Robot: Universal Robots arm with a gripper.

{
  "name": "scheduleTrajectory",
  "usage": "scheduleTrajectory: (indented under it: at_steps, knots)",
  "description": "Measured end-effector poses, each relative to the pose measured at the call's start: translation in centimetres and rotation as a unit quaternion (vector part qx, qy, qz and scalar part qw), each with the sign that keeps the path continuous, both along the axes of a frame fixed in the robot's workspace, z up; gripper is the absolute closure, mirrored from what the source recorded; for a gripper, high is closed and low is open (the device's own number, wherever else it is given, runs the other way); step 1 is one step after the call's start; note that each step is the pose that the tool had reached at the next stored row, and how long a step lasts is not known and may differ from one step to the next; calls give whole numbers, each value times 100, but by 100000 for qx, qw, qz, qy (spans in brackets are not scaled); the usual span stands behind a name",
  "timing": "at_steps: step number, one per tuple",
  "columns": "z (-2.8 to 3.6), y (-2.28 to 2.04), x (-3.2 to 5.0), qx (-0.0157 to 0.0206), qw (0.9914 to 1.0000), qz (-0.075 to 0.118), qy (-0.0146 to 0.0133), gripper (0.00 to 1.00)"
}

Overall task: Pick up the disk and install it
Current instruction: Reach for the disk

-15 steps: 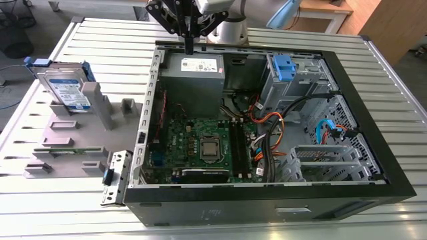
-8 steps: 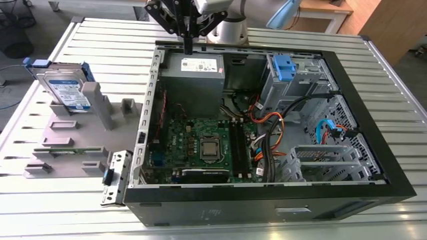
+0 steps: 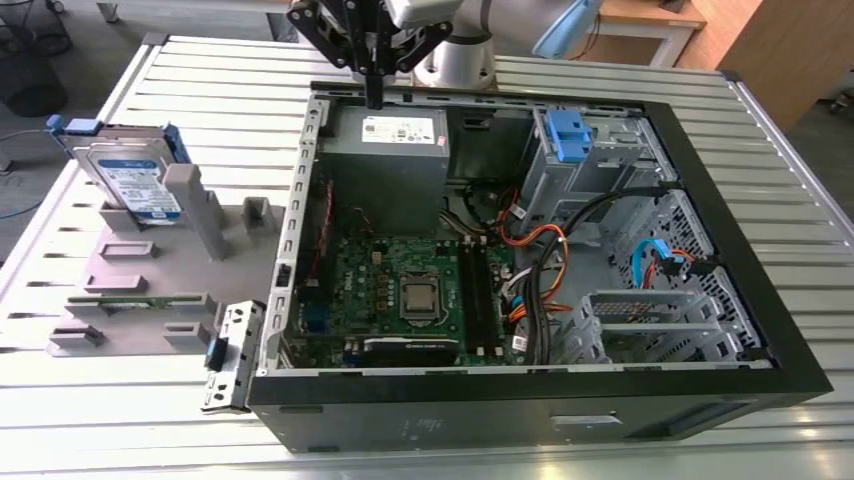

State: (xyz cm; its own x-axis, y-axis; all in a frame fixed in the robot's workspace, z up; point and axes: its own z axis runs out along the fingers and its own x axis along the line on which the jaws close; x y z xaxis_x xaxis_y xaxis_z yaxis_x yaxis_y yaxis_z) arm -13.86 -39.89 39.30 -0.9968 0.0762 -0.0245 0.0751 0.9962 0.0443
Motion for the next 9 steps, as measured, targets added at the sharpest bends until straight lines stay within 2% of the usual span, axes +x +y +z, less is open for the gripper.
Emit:
scheduleTrajectory:
  at_steps: [9]
  knots:
    - [0, 0, -27, 1, 100000, -7, 0, 89]
